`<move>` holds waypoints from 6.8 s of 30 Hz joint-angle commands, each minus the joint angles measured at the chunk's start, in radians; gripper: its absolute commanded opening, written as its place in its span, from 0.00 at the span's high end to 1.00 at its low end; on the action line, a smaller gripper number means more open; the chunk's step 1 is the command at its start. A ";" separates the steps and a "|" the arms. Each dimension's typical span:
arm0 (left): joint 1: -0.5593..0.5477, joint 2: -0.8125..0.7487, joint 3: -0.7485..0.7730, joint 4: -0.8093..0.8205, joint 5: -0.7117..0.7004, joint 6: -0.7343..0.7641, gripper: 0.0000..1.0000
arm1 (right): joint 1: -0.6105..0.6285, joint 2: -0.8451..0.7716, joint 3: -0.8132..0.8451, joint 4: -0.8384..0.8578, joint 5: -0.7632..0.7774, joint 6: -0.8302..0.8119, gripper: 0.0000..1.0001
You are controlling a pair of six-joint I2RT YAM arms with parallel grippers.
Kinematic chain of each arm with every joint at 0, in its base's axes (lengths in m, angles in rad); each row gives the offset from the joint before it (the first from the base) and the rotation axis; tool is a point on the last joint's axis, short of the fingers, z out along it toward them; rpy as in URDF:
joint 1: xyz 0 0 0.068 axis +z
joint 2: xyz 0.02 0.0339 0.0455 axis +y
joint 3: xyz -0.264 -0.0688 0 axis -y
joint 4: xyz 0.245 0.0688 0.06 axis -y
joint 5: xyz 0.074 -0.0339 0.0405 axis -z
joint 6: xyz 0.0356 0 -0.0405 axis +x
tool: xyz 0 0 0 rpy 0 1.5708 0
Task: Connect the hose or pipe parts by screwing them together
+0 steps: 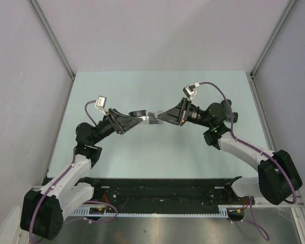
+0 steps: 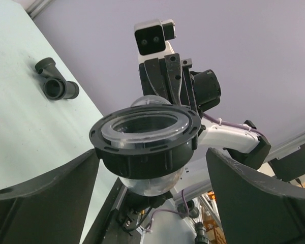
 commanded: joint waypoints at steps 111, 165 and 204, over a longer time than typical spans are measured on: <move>0.098 -0.153 0.227 -0.990 -0.243 0.872 1.00 | -0.227 0.481 0.379 -1.185 0.659 -0.606 0.58; 0.098 -0.194 0.224 -1.015 -0.290 0.869 1.00 | 0.033 0.286 0.102 -0.763 0.300 -1.857 0.25; 0.130 -0.002 0.277 -1.182 -0.500 0.818 1.00 | 0.284 0.435 0.179 -0.508 0.294 -1.713 0.32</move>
